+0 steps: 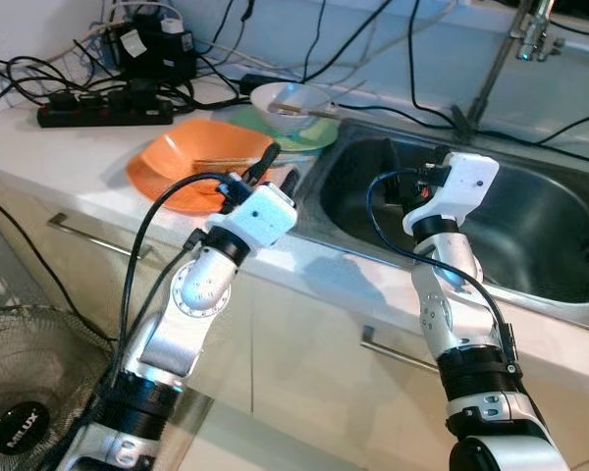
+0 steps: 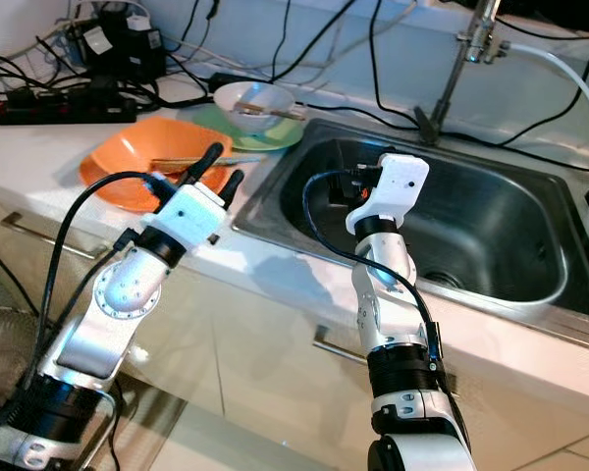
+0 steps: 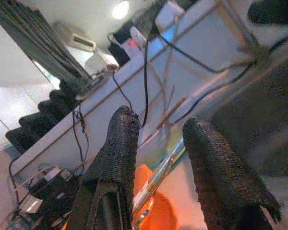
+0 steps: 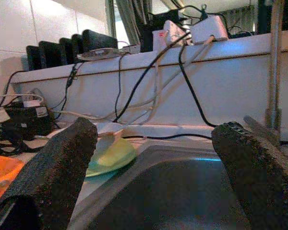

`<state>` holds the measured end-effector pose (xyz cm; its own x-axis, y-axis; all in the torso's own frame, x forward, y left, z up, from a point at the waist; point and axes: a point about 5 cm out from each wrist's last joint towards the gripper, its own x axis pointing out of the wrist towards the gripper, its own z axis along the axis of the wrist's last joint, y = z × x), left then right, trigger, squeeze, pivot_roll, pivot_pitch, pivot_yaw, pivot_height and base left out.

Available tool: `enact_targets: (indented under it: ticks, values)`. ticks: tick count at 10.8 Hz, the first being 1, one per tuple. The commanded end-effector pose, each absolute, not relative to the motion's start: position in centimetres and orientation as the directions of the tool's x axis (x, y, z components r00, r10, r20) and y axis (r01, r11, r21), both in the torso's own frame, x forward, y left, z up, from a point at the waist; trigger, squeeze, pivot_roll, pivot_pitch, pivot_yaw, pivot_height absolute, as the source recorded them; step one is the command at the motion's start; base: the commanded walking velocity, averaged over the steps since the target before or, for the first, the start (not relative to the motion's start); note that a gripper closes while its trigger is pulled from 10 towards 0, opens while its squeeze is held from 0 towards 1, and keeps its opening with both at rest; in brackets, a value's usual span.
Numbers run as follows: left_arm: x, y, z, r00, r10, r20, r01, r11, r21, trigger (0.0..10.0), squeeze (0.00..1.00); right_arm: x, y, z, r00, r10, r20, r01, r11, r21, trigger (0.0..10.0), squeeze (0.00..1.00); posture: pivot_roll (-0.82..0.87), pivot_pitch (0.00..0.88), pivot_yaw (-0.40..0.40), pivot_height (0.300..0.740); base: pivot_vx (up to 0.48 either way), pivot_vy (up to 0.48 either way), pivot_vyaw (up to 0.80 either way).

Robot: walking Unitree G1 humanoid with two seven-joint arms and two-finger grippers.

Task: Kitchen organization

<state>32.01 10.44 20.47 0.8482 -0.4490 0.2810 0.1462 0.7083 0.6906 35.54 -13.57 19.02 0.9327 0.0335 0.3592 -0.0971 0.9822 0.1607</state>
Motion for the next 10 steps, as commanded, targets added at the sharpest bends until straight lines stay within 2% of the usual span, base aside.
enact_targets:
  ticks: [1,3,4,10]
  values:
    - [32.6,10.2,21.2,0.854,-0.459,0.246,0.132,0.648,0.75,10.0,0.0,35.7,-13.6,19.2,0.931,0.028,0.364,-0.096,0.981,0.169,10.0,0.0,0.21,0.011,-0.057,0.725,0.0,0.0,0.0]
    - [34.1,10.3,20.9,0.887,-0.434,0.156,0.127,0.556,0.822,10.0,0.0,35.7,-13.6,19.1,0.932,0.029,0.362,-0.098,0.98,0.173,10.0,0.0,0.21,0.011,-0.054,0.725,0.0,0.0,0.0]
    - [34.8,10.2,20.9,0.901,-0.414,0.131,0.128,0.541,0.831,10.0,0.0,35.7,-13.5,19.1,0.932,0.03,0.362,-0.099,0.98,0.173,10.0,0.0,0.21,0.01,-0.053,0.725,0.0,0.0,0.0]
    - [36.4,9.6,21.0,0.937,-0.33,0.113,0.103,0.572,0.814,10.0,0.0,35.6,-13.8,19.2,0.931,0.022,0.365,-0.089,0.981,0.169,10.0,0.0,0.19,0.016,-0.049,0.725,0.0,0.0,0.0]
